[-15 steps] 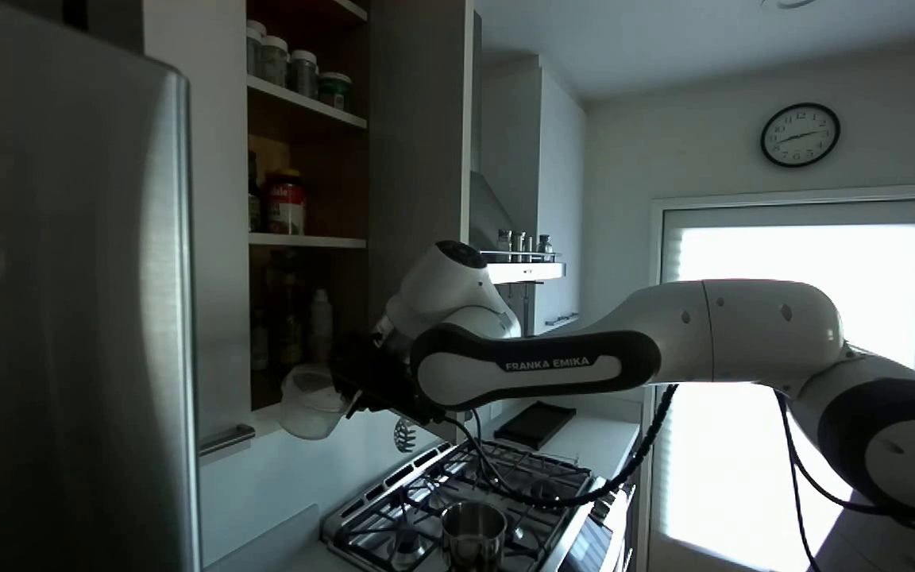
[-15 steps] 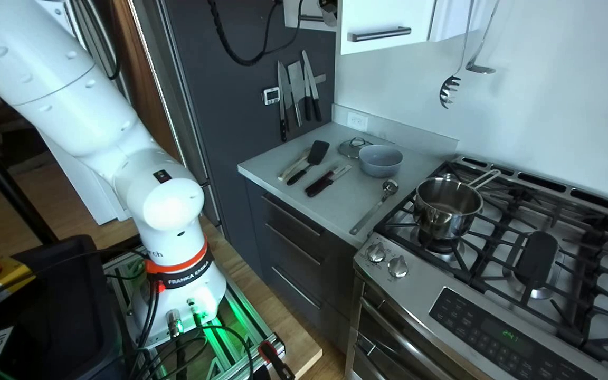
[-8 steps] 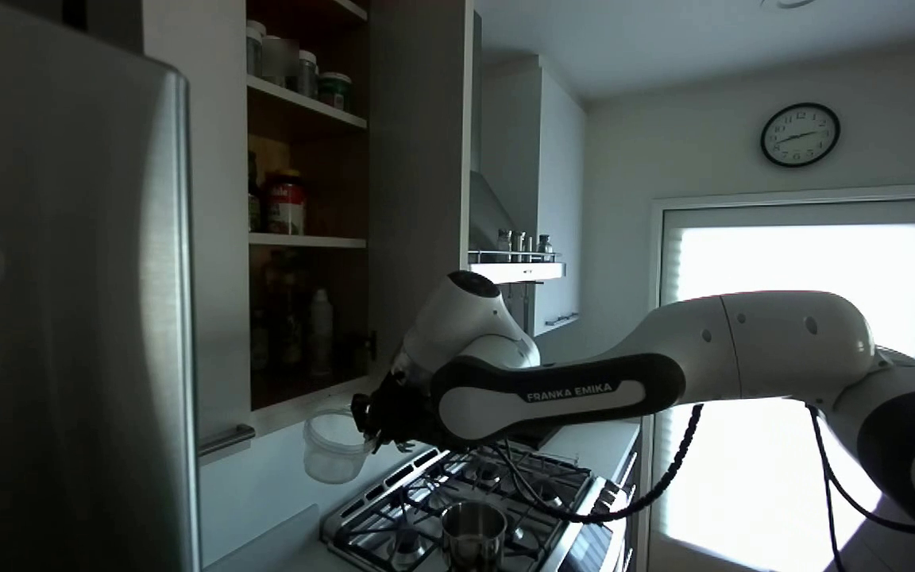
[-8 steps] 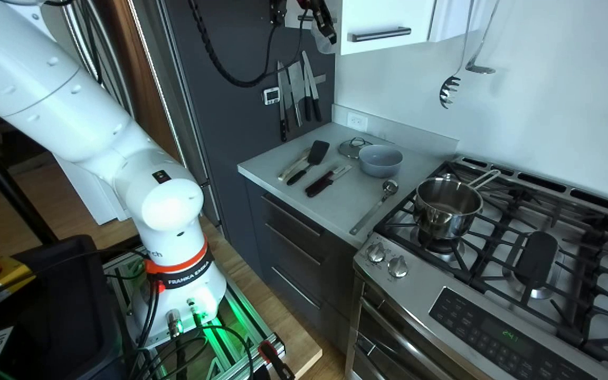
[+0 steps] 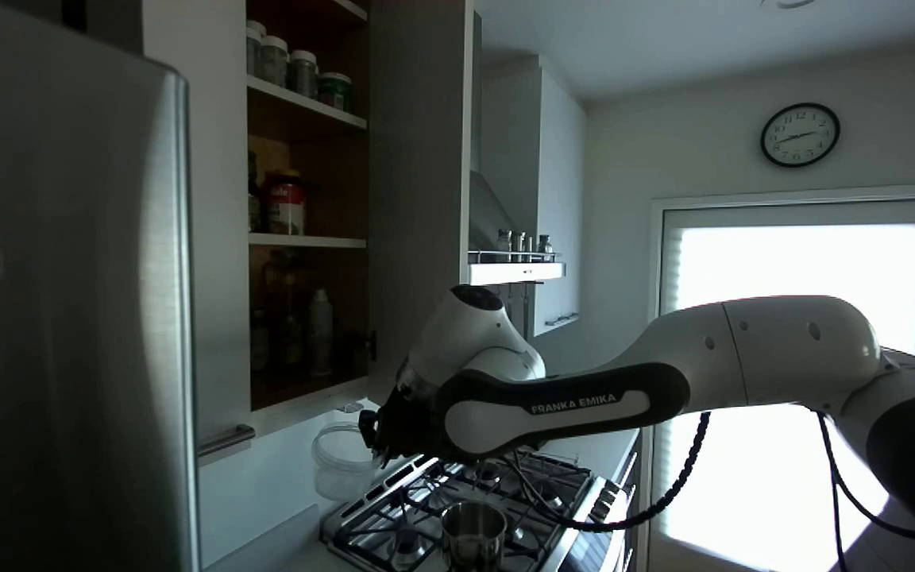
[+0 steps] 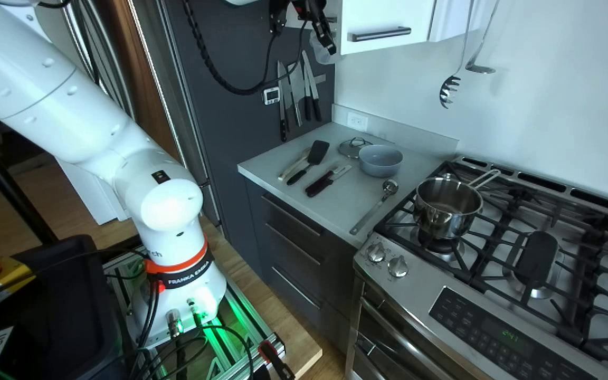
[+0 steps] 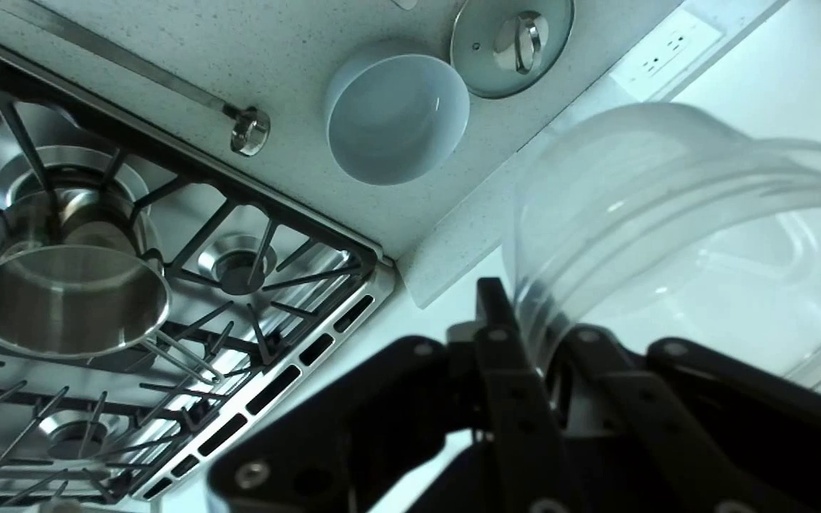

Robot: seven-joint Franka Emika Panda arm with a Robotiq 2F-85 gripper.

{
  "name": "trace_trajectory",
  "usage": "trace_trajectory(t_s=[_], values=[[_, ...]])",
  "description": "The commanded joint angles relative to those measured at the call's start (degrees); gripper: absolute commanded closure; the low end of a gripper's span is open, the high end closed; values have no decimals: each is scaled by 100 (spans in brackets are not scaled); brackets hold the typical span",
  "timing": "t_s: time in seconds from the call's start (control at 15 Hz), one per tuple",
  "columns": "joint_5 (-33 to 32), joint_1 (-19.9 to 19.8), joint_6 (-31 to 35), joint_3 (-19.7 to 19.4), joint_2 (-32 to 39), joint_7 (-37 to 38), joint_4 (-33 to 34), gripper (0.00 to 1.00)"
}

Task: Remove the clear bowl from the upper cabinet and put it on the counter then close the cabinet door

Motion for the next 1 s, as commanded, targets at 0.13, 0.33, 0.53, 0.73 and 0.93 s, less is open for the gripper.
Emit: trace_trajectory(t_s=[0.13,0.33,0.53,0.73,0.93], values=[[172,9,-69,74,-4,-995,-242,98],[199,39,-151,81,-100,-1606,-624,98],[467,104,140,53,-185,-1998,-1161,98],[680,170,310,47,-217,-2482,-1568,98],[813,174,363,42,-257,-2927,-1970,98]])
